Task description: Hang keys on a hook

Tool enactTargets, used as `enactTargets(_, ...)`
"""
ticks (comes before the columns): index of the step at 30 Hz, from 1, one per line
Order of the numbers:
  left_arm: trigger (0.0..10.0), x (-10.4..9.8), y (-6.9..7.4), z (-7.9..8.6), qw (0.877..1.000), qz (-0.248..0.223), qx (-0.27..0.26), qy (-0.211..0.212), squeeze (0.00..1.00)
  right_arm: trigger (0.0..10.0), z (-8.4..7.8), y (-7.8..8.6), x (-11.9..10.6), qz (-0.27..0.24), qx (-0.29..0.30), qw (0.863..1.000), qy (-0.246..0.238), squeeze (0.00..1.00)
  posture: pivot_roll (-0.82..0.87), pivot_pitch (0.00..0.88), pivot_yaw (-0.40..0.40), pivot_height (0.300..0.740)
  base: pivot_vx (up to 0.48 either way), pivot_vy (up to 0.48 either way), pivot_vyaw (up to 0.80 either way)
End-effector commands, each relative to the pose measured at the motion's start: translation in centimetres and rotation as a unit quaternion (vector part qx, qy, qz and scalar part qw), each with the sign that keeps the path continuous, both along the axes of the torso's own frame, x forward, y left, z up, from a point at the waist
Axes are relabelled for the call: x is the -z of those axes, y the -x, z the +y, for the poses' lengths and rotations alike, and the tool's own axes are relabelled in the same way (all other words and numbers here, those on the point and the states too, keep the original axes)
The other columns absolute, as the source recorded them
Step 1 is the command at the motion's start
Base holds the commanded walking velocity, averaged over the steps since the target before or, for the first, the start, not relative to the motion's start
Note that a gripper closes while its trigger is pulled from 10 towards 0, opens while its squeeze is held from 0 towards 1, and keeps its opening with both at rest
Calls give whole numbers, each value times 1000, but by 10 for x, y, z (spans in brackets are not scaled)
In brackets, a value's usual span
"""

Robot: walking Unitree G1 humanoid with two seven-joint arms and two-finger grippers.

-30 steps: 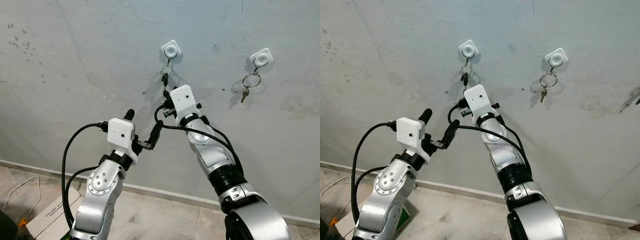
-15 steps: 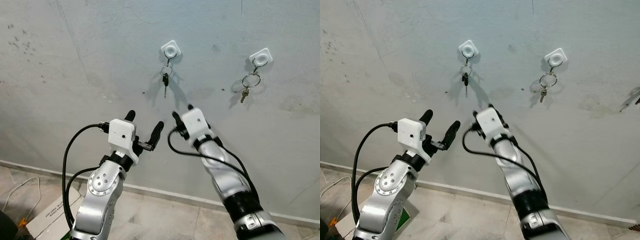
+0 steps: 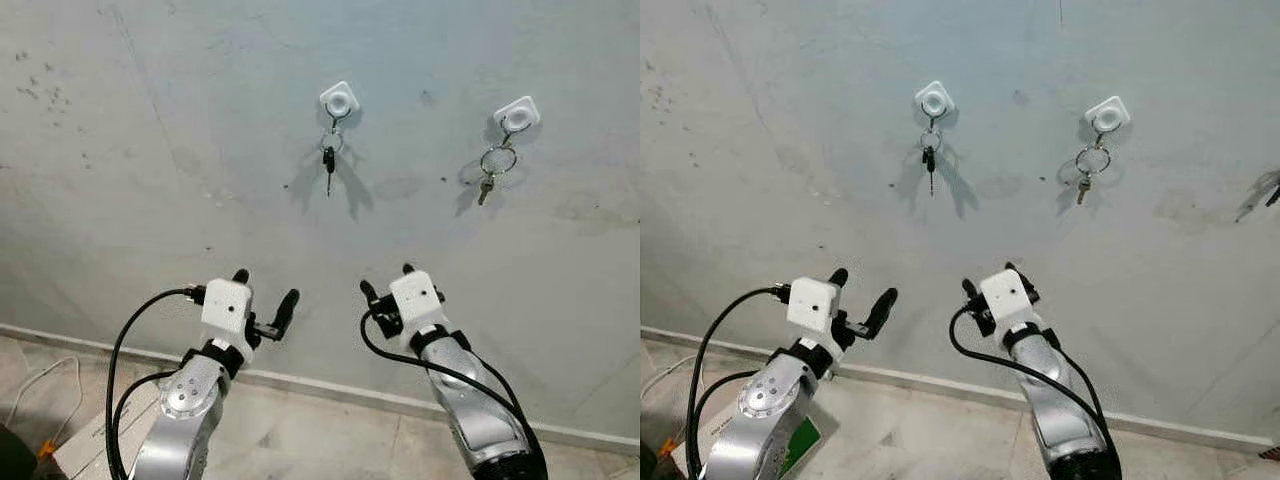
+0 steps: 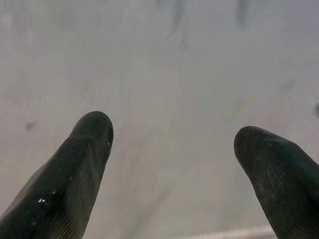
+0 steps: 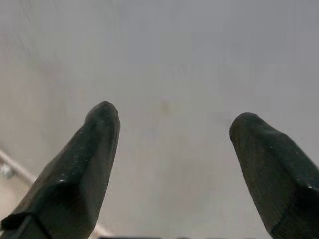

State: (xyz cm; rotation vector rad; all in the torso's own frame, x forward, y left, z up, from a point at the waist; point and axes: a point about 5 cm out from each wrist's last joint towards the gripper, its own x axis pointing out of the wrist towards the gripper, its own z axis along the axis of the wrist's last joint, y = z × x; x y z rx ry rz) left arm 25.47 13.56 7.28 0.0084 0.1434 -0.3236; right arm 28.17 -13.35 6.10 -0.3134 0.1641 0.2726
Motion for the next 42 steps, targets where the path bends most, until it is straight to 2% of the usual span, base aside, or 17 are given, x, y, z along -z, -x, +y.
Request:
enactTargets(1,10000,16,5,10,999,30,-14,-10,0,10000,-8,5,12,24,8,1000,4,1000,43,0,98,740,0,0,0)
enactTargets(2,10000,22,6,13,999,47,-21,-4,0,10000,-15,10,22,48,25,999,2,1000,41,0,103,740,0,0,0)
enactTargets(4,10000,23,6,14,998,50,-23,1,0,10000,-17,11,26,55,31,998,0,1000,41,0,105,740,0,0,0)
enactTargets(7,10000,30,4,16,997,77,-14,12,0,10000,-28,13,33,84,77,992,-50,1000,45,0,113,740,0,0,0)
enactTargets(8,10000,39,4,18,994,102,-14,27,0,10000,-33,13,36,94,95,989,-63,1000,38,0,119,740,0,0,0)
enactTargets(10,10000,42,4,19,993,113,-15,39,0,10000,-33,13,39,100,97,988,-69,1000,38,0,120,740,0,0,0)
enactTargets(11,10000,48,3,23,990,127,-24,64,0,10000,-30,14,41,103,90,988,-69,741,35,0,121,740,0,0,0)
enactTargets(12,10000,50,1,25,987,134,-33,81,0,10000,-27,14,41,100,80,990,-62,0,34,0,122,740,0,0,0)
enactTargets(15,10000,52,-1,27,985,141,-39,95,0,10000,-22,13,41,96,65,992,-51,0,32,0,122,740,0,0,0)
enactTargets(19,10000,52,-1,27,985,142,-35,88,0,10000,-21,13,41,94,59,993,-49,0,31,0,120,740,0,0,0)
enactTargets(23,10000,53,-2,27,986,143,-33,84,0,10000,-19,12,41,90,48,994,-39,0,32,0,111,740,0,0,766)
enactTargets(32,10000,50,-9,16,991,122,-26,53,0,10000,-22,7,38,80,19,997,-10,0,18,0,52,740,0,0,800)
enactTargets(36,10000,45,-12,17,993,105,-45,22,0,10000,-25,5,38,82,21,996,-9,0,12,0,43,740,0,0,0)
enactTargets(39,10000,36,-13,18,996,74,-57,-2,0,10000,-27,3,37,78,22,997,0,0,15,0,32,740,0,0,0)
enactTargets(42,10000,35,-11,19,996,65,-66,-7,0,10000,-29,0,34,71,23,997,5,0,23,0,16,740,0,0,0)
